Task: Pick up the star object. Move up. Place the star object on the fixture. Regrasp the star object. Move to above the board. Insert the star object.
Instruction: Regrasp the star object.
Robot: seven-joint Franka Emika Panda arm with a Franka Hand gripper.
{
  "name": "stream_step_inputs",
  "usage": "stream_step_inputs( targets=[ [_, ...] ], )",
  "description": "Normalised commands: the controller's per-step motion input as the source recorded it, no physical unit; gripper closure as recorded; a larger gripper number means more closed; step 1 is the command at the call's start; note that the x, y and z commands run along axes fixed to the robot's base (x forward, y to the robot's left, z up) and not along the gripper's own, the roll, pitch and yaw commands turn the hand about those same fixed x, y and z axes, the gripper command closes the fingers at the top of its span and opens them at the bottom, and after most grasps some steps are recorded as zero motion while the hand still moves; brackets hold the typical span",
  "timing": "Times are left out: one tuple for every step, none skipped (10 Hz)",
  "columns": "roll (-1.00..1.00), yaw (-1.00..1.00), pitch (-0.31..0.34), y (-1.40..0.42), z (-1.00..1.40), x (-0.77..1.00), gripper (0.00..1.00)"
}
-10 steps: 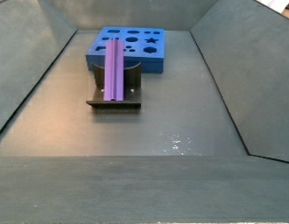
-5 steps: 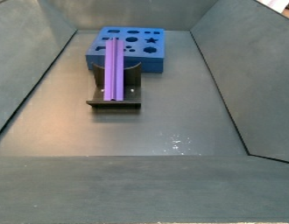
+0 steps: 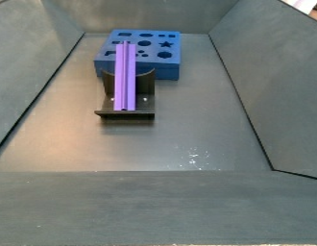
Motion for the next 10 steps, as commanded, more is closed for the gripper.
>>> stream_step_inputs(
  targets=[
    [0.82,0.19,0.209,-0.05,-0.01,0.12,0.00],
    [0.70,0.21,0.193,-0.06,-0.01,0.12,0.00],
    [0.47,0.23,0.155,-0.06,-0.01,0.11,0.00],
    [0.32,0.24,0.125,-0.05,-0.01,0.11,0.00],
    [0.20,0.24,0.072,-0.04,0.00,0.10,0.00],
    [0.17,0.24,0.035,-0.05,-0.01,0.09,0.00],
    [0.16,0.21,0.017,-0.05,-0.02,0.09,0.00],
    [0.19,0.21,-0.024,0.04,-1.00,0.04,0.00],
    [0.19,0.17,-0.036,0.04,-1.00,0.04,0.00],
    [0.17,0.14,-0.072,0.04,-1.00,0.05,0.00]
  ],
)
